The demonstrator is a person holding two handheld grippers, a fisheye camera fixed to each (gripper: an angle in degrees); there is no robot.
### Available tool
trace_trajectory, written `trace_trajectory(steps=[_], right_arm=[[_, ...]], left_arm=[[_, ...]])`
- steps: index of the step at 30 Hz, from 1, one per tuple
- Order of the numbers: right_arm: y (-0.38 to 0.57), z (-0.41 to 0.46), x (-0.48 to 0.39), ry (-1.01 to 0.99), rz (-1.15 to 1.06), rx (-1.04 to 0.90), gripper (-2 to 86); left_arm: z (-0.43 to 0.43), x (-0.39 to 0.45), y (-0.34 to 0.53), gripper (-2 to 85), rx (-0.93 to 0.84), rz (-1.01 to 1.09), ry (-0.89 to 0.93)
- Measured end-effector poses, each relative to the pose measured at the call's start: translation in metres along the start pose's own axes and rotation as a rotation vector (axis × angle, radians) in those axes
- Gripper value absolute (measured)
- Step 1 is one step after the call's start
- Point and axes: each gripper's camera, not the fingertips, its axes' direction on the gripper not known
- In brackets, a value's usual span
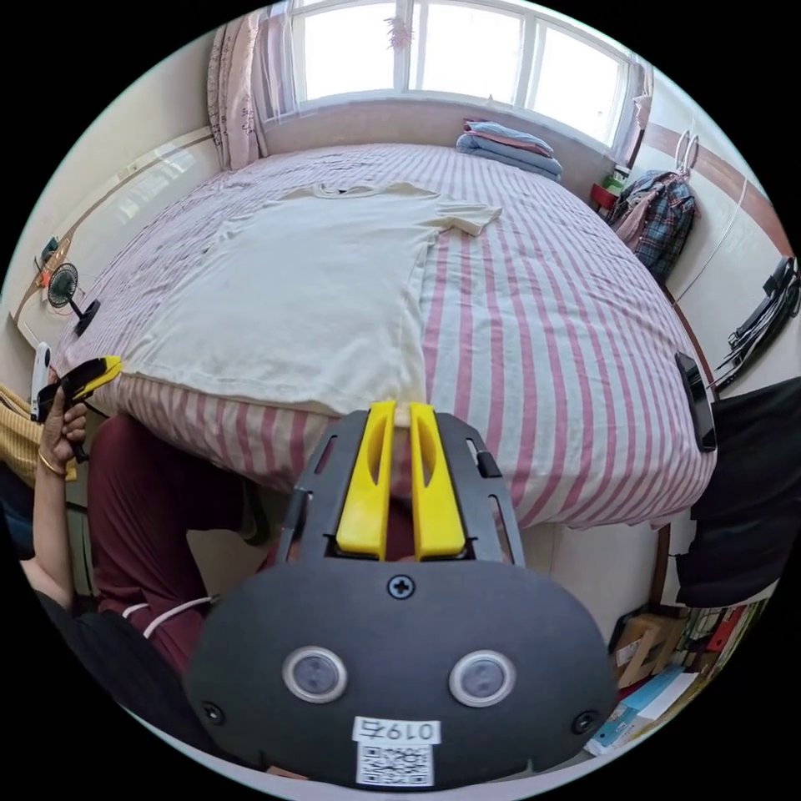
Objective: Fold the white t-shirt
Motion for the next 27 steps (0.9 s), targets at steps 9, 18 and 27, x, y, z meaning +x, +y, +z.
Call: trace_trajectory(steps=[9,18,27], right_arm=[[0.004,0.000,0.006,-0.002,-0.015,0.007,5.5],[0.010,0.017,0.014,0.016,-0.037,-0.031,0.3],[0.028,0.007,0.039,-0.002,0.003,0.031,-0.7]], left_arm=[[0.003,-0.005,0.000,9.1,0.005,-0.012,0.024],[0.006,-0.005,-0.003,9.5,-0.001,0.007,0.021],[0.008,-0.005,-0.009,8.9,-0.009,0.030,-0.008]])
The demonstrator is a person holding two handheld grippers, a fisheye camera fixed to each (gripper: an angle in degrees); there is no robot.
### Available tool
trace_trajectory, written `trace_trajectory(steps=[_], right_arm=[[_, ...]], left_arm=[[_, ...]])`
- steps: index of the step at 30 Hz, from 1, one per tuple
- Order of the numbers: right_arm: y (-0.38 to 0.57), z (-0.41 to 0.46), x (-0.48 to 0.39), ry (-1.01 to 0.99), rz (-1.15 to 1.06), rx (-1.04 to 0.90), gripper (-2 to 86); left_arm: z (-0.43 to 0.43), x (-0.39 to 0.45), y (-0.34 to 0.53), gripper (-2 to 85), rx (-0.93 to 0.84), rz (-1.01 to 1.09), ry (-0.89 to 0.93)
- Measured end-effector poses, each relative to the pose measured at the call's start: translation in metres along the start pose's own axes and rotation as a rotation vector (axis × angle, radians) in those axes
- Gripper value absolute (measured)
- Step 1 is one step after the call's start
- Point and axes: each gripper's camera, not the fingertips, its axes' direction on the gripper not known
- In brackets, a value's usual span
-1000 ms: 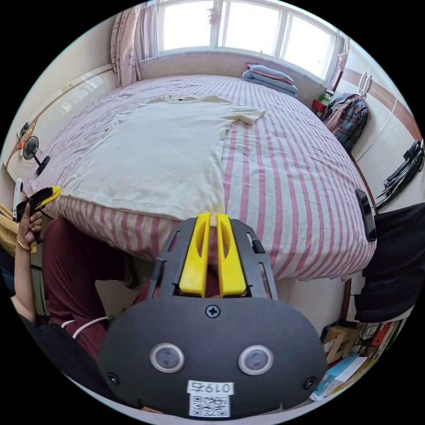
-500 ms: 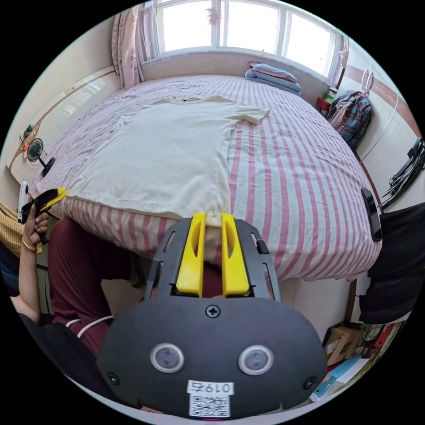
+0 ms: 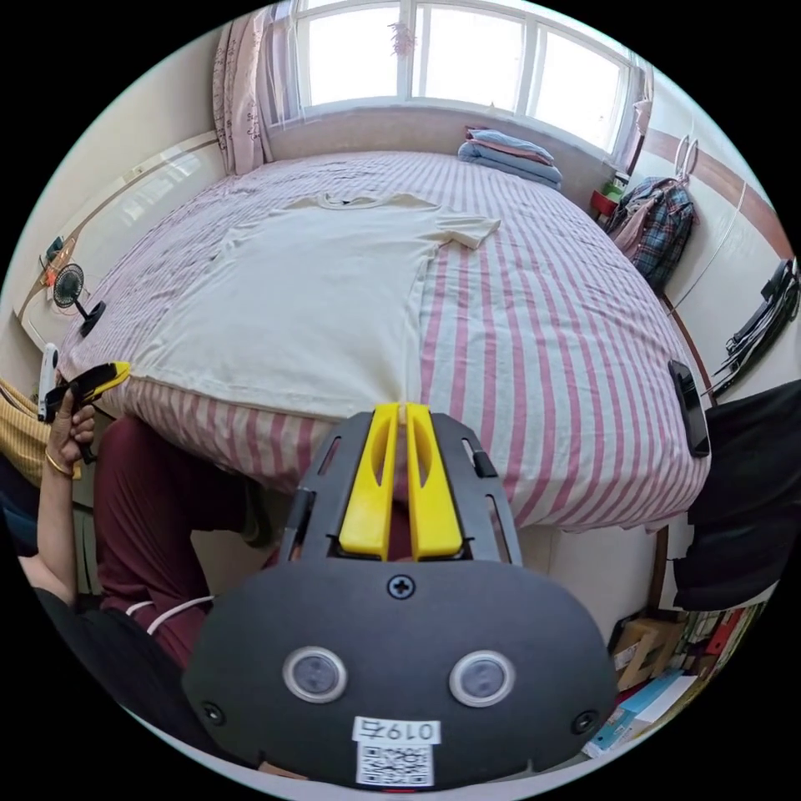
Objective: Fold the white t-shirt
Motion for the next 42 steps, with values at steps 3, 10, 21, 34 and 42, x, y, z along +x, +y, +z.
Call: trace_trajectory(steps=[3,10,21,34,42], right_arm=[[0.010,-0.007,0.022,-0.037,0.069,0.049,-0.8],[0.033,0.030,0.050,-0.095,0.125,-0.015,-0.8],[0.058,0.048,0.082,-0.090,0.180,0.000,-0.8],[0.095,0.074,0.117,-0.106,0.319,0.052,-0.9],[0.106,0.090,0.128,-0.070,0.337,0.053,-0.9]], left_arm=[[-0.001,-0.002,-0.002,8.6,0.000,0.007,-0.010],[-0.001,-0.013,-0.010,8.2,-0.017,-0.010,-0.008],[-0.016,-0.062,-0.022,11.2,0.026,-0.195,0.117],[-0.015,-0.089,-0.041,10.5,-0.005,-0.254,0.161],[-0.015,-0.095,-0.052,8.5,-0.035,-0.283,0.167]])
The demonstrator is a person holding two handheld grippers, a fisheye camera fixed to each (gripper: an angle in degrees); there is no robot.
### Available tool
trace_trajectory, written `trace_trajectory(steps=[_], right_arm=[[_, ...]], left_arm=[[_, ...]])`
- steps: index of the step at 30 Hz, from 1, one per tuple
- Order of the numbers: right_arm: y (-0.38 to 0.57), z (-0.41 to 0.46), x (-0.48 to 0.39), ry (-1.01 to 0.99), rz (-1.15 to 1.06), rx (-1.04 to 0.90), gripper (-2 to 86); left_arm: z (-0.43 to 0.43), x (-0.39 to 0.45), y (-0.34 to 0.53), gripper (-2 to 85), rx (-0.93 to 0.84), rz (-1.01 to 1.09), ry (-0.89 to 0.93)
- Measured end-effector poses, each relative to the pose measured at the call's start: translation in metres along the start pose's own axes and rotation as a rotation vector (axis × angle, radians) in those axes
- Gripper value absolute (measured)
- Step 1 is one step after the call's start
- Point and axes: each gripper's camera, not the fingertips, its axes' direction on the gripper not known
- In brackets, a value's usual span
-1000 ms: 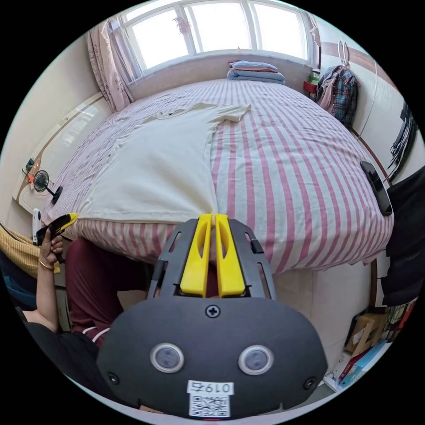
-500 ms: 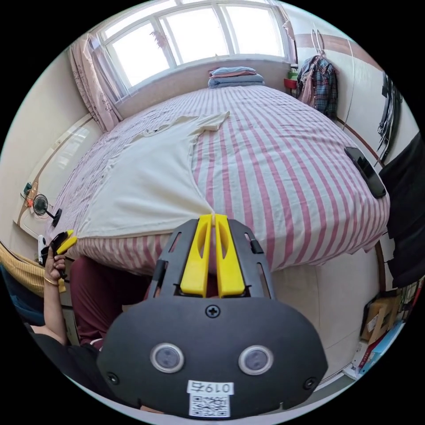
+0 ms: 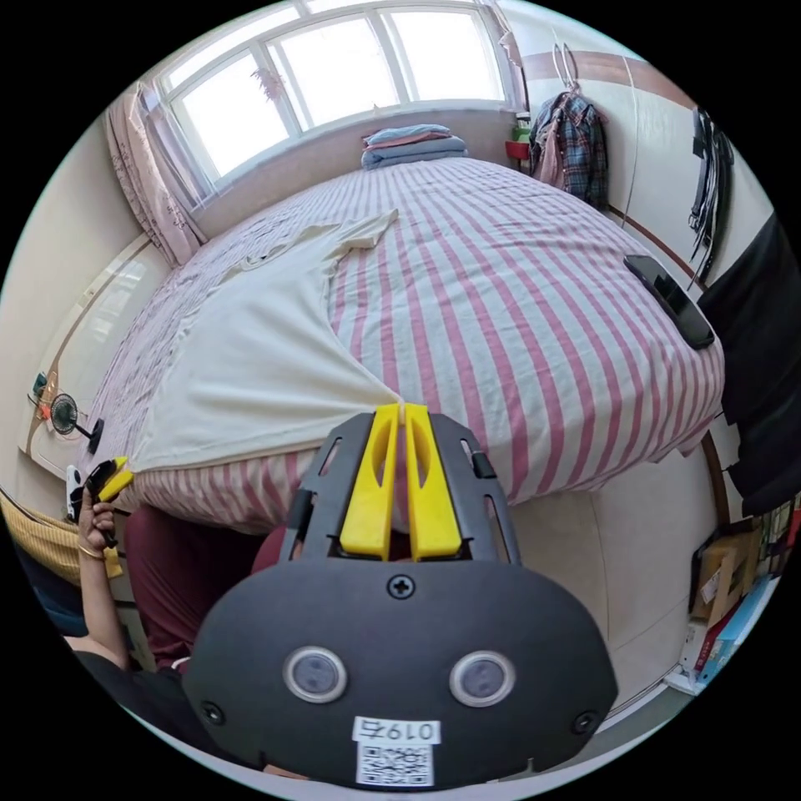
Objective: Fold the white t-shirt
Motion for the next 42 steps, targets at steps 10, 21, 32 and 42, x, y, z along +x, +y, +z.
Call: trace_trajectory(steps=[10,21,32,42], right_arm=[[0.011,0.020,-0.004,-0.023,-0.050,-0.023,-0.9],[0.016,0.017,0.007,-0.168,-0.057,-0.044,-0.8],[0.020,0.023,0.038,-0.333,0.021,-0.020,-0.8],[0.023,0.073,0.046,-0.346,0.069,-0.100,-0.1]], left_arm=[[-0.007,0.001,-0.009,1.7,0.000,0.008,0.018],[-0.043,0.032,-0.020,1.1,0.023,0.140,-0.018],[-0.038,0.062,-0.019,1.1,0.040,0.199,-0.113],[0.031,0.077,-0.014,1.3,-0.131,0.235,-0.233]])
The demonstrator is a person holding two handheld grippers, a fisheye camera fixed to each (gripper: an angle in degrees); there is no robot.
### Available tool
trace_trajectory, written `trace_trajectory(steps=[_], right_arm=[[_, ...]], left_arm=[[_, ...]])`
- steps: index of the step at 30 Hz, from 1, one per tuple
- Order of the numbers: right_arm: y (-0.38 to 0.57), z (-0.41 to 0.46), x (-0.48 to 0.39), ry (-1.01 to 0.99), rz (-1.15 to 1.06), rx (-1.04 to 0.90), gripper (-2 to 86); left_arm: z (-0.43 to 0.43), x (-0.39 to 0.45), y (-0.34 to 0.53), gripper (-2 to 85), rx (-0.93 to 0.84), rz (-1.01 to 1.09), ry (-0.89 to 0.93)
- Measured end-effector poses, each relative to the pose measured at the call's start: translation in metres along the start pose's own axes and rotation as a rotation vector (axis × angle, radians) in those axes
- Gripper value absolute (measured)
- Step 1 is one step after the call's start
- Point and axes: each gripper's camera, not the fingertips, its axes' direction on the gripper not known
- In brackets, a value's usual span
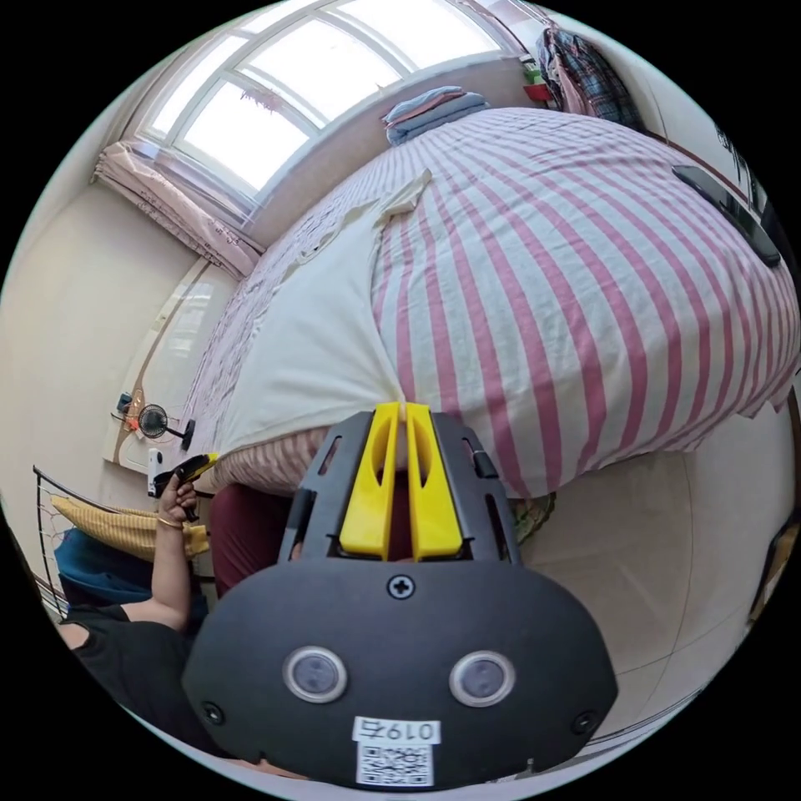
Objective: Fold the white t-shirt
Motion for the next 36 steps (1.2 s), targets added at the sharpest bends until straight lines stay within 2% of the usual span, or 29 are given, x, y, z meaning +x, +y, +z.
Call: trace_trajectory(steps=[9,17,24,27,29,31,34,36], right_arm=[[-0.016,0.022,-0.058,0.204,-0.202,-0.077,5.9],[-0.023,0.031,-0.079,0.287,-0.239,-0.082,4.5],[-0.051,0.017,-0.117,0.246,-0.366,0.058,-0.4],[-0.073,0.039,-0.131,0.234,-0.398,0.040,0.7],[-0.086,0.058,-0.138,0.232,-0.392,0.003,5.5],[-0.097,0.080,-0.145,0.243,-0.371,-0.030,6.5],[-0.103,0.103,-0.150,0.330,-0.351,-0.061,5.2],[-0.104,0.113,-0.150,0.391,-0.347,-0.082,0.6]], left_arm=[[0.021,0.069,-0.001,1.5,-0.021,0.149,-0.219],[0.028,0.090,0.008,1.3,-0.006,0.132,-0.137],[0.015,0.109,0.026,1.3,0.105,0.083,-0.107],[0.018,0.138,0.029,1.3,0.172,0.153,-0.054],[0.033,0.166,0.024,1.4,0.160,0.224,-0.086],[0.048,0.186,0.021,1.3,0.154,0.272,-0.122],[0.073,0.213,0.017,1.2,0.135,0.339,-0.080],[0.089,0.226,0.015,1.1,0.099,0.359,-0.117]])
